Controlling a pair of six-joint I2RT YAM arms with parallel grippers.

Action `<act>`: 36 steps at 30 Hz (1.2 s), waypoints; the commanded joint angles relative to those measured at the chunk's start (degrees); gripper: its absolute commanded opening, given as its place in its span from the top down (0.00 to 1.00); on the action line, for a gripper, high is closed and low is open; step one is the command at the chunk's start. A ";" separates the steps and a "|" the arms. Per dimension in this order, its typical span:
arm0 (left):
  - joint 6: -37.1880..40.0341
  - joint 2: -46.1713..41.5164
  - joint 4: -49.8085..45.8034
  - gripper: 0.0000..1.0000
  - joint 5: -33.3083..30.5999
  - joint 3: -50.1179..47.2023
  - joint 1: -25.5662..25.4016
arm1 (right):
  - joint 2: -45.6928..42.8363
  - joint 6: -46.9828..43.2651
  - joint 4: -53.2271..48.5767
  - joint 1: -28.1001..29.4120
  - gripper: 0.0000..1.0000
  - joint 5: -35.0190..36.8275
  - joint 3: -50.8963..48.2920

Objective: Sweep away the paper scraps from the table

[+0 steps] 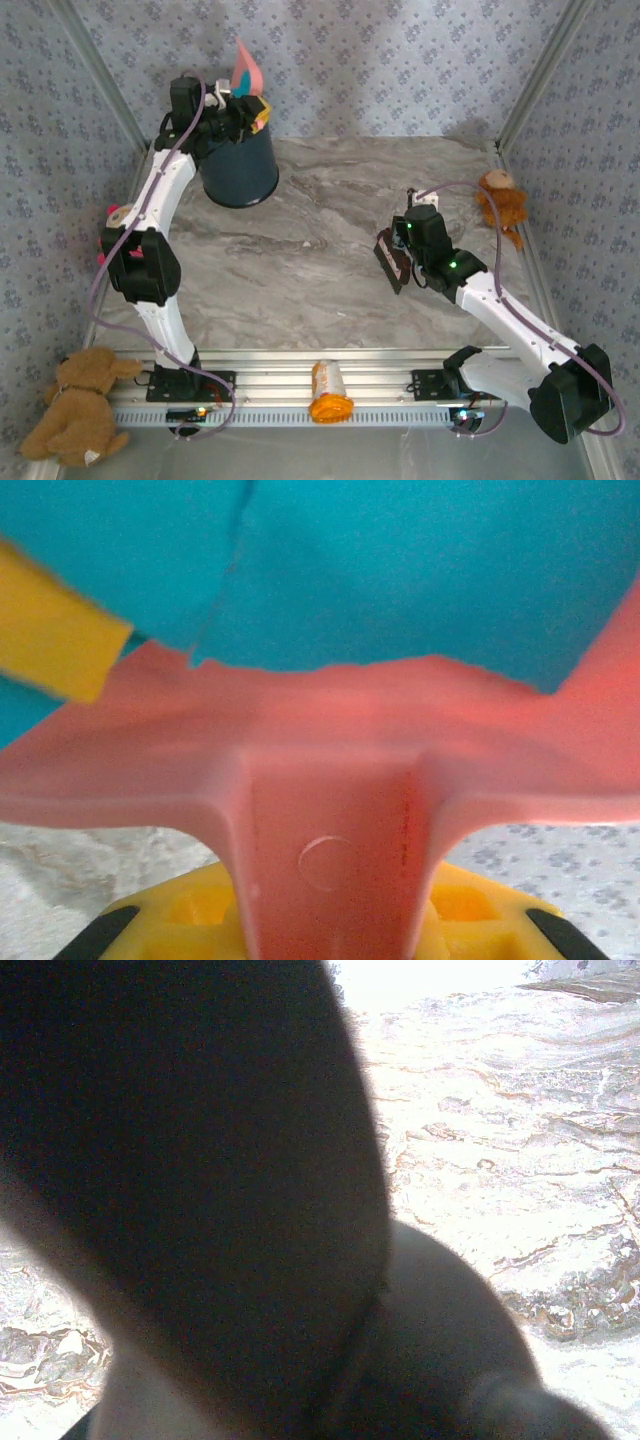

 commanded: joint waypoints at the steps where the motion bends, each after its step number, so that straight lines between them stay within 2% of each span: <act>1: -10.59 -2.56 14.63 1.00 2.64 -3.08 0.94 | -0.88 0.19 1.52 -0.30 1.00 0.02 -0.08; 20: -35.01 -0.20 41.99 1.00 1.58 -9.96 1.23 | -1.19 0.38 1.09 -0.36 1.00 -0.12 -0.27; 26: -47.15 2.57 55.59 1.00 -0.14 -11.62 1.14 | -1.14 0.45 1.13 -0.34 1.00 -0.10 -0.20; 32: -50.22 3.11 58.60 1.00 -1.05 -13.23 1.22 | -1.16 0.54 0.95 -0.21 1.00 -0.06 -0.27; 36: -49.38 2.91 57.90 1.00 -0.50 -13.07 1.22 | -1.32 0.64 0.89 -0.12 1.00 0.01 -0.34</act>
